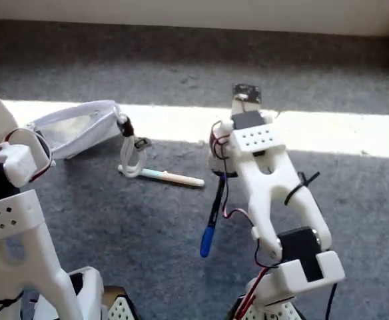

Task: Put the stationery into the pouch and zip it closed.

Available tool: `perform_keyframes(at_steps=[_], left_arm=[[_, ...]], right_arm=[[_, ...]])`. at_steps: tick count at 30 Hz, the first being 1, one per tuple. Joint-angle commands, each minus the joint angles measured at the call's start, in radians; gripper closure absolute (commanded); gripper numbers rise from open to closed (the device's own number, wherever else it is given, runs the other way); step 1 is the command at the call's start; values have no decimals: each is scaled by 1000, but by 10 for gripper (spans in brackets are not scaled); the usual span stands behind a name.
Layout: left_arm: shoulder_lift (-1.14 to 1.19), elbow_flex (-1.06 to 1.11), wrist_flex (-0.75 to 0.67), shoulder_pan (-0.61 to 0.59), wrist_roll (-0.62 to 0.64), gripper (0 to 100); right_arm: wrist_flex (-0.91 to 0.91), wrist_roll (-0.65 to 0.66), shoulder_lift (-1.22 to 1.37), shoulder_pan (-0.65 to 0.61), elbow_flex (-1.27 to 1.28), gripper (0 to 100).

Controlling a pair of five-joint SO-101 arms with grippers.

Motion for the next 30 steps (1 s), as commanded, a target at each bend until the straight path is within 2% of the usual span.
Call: perform_keyframes(at_steps=[1, 12, 23, 30], left_arm=[[-1, -10, -6, 101, 9, 994], [-1, -36, -5, 311, 8, 994], [7, -189, 89, 472, 8, 994], [8, -199, 101, 512, 9, 994]], right_arm=[[7, 77, -108, 64, 19, 994], [-2, 164, -378, 99, 145, 994], [-2, 206, -661, 179, 166, 994], [-59, 206, -911, 174, 165, 994]])
